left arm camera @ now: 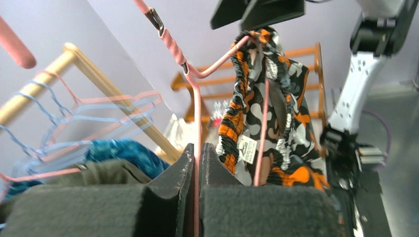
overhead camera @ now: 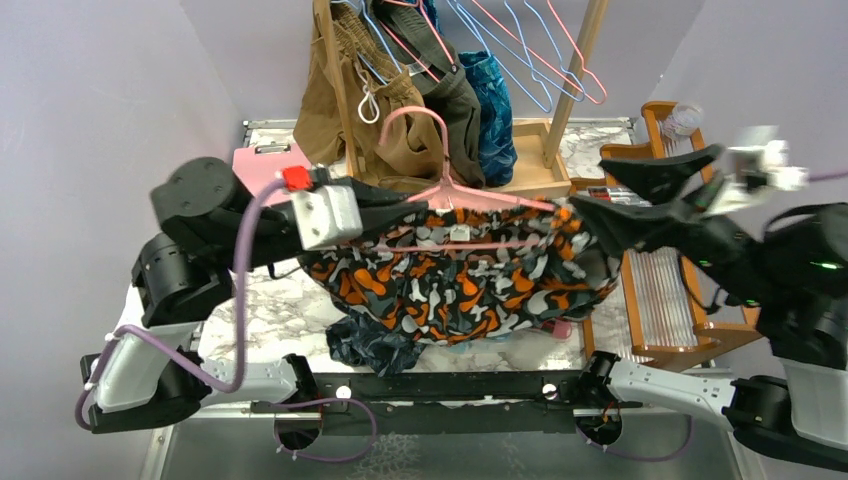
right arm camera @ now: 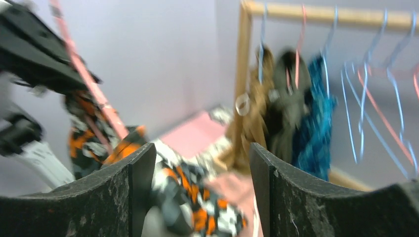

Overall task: Place the shorts on the hanger
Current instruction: Hang the shorts on the hanger.

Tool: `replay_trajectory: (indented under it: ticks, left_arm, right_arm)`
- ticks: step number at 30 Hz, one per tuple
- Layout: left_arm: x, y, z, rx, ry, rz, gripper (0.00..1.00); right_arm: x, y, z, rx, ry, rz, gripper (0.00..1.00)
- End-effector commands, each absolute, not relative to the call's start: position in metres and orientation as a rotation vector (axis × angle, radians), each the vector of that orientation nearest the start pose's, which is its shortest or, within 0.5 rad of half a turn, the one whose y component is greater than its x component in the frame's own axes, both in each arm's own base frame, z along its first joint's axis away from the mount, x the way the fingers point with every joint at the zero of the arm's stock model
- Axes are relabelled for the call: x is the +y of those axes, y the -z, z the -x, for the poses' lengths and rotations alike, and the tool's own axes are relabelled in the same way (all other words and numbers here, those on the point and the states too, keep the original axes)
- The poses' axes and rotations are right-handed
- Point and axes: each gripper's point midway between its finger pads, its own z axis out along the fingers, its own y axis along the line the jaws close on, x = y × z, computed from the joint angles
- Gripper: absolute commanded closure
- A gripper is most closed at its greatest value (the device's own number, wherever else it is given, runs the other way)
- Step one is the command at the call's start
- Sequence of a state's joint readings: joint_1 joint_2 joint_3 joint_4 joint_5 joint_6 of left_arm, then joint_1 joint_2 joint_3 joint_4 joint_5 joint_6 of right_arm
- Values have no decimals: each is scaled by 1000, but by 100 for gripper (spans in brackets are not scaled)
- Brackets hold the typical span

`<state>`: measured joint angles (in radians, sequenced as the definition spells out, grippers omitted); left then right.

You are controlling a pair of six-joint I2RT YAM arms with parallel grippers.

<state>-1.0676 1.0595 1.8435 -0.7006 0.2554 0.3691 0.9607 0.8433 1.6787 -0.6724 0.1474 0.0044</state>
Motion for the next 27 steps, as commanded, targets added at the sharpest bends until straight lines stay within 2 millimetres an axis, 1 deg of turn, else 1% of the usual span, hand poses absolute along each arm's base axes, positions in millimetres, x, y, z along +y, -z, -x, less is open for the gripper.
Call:
replay_trajectory:
  ticks: [1, 2, 3, 5, 7, 10, 12, 14, 16, 22, 24, 27]
  left_arm:
    - [-230, -627, -86, 758, 745, -1042, 100]
    - [-230, -631, -85, 748, 749, -1039, 100]
    - [-233, -629, -85, 749, 759, -1045, 100]
    - [-247, -613, -87, 781, 784, -1084, 100]
    - [-261, -584, -92, 842, 803, -1137, 100]
    - [-273, -545, -95, 923, 824, -1201, 100]
    - [-278, -527, -91, 951, 852, -1245, 100]
    - [-283, -515, -89, 976, 877, -1280, 100]
    - [-288, -508, -88, 989, 893, -1302, 100]
    - [-302, -499, -87, 989, 922, -1350, 100]
    - [-304, -496, -88, 990, 921, -1358, 100]
    - [-306, -493, -89, 992, 918, -1366, 100]
  right_arm:
    - [154, -629, -83, 899, -880, 646, 28]
    - [155, -638, -74, 851, -909, 662, 28]
    - [157, -644, -67, 818, -933, 684, 28]
    - [168, -645, -61, 800, -967, 742, 28]
    - [182, -635, -63, 827, -980, 804, 28]
    - [199, -613, -70, 902, -978, 879, 28]
    - [207, -598, -71, 941, -981, 924, 28]
    - [217, -583, -73, 978, -992, 979, 28]
    - [229, -568, -74, 1013, -1014, 1028, 28]
    - [261, -530, -85, 1102, -1060, 1119, 33]
    - [268, -520, -89, 1128, -1060, 1143, 35]
    - [271, -509, -98, 1166, -1027, 1129, 37]
